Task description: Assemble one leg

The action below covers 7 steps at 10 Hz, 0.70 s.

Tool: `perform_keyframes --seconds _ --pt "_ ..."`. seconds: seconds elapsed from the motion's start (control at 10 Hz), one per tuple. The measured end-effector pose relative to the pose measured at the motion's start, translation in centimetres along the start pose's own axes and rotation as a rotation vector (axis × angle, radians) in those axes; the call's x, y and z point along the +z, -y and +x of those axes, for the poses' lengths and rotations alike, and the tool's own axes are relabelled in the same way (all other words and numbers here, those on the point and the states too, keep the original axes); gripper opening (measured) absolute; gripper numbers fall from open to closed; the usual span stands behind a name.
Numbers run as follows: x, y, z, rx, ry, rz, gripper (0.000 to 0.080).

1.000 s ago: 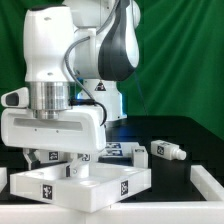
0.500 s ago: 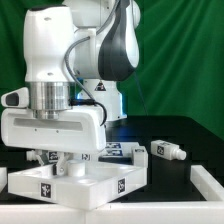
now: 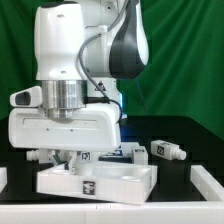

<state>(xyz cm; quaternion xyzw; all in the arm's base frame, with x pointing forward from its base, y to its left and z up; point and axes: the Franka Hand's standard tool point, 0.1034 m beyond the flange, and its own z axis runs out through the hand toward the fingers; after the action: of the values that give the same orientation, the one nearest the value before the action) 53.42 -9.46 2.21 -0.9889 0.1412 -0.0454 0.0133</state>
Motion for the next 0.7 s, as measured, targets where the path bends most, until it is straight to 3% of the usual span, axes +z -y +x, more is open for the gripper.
perform_keyframes --seconds 0.2,0.7 --pt "0.3 3.0 0.2 -0.046 0.003 0.015 0.0057" --pt "0.3 2.7 0.3 -0.047 0.001 0.014 0.0057"
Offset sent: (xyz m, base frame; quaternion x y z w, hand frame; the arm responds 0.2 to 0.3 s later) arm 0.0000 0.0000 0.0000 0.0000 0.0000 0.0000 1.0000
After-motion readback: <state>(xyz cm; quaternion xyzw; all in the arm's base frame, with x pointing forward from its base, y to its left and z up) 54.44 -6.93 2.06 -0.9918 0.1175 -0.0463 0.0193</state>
